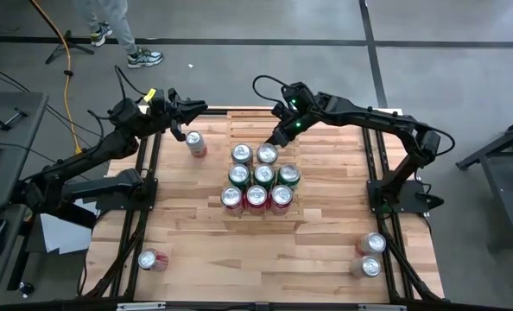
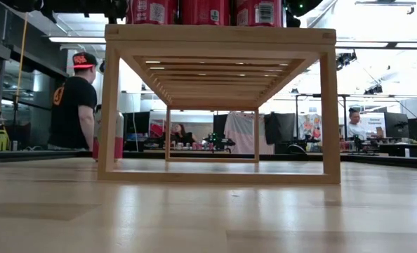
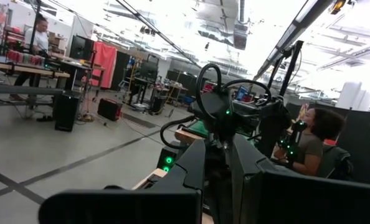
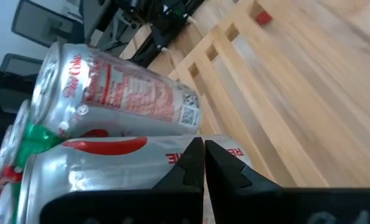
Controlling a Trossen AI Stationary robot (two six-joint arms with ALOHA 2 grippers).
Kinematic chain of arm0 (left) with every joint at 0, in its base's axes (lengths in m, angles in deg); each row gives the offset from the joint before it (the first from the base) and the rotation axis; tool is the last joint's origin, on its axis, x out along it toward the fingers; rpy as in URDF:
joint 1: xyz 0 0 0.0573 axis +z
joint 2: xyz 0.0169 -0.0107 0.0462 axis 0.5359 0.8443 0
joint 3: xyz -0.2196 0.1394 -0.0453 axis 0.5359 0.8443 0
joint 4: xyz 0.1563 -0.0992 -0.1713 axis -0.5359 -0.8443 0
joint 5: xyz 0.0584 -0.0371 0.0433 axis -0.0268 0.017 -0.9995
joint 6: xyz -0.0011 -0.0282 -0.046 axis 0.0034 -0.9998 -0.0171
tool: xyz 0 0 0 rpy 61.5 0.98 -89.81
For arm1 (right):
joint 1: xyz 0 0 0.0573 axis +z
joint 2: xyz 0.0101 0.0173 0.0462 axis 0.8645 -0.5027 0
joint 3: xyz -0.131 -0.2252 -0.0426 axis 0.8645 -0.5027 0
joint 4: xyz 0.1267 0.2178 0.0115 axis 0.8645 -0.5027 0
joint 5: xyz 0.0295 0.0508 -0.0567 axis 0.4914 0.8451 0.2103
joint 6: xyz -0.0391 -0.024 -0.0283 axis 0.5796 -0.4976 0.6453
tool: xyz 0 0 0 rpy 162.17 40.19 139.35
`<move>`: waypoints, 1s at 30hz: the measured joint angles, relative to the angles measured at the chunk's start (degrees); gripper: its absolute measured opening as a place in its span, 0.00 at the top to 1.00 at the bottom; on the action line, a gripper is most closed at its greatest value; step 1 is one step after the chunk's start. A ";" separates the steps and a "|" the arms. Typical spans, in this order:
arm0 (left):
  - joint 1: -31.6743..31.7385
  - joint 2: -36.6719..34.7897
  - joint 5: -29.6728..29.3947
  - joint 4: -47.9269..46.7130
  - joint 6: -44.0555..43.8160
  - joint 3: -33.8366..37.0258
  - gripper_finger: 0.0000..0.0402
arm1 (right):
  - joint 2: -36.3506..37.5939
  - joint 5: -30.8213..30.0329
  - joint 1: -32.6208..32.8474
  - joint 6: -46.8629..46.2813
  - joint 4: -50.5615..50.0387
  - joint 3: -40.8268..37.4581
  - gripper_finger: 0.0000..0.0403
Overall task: Place canned beverage on shelf
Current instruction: Put the top red-silver soda can on the shelf aligned with the other red-silver soda can
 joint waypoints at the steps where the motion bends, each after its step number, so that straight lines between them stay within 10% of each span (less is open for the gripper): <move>1: 0.00 0.00 0.00 0.00 0.00 0.00 1.00 | 0.00 0.65 0.00 -0.01 -0.10 0.00 1.00; 30: 0.04 0.00 -0.37 -0.39 0.04 0.00 1.00 | 0.07 0.94 -3.33 -0.05 -2.21 -0.02 1.00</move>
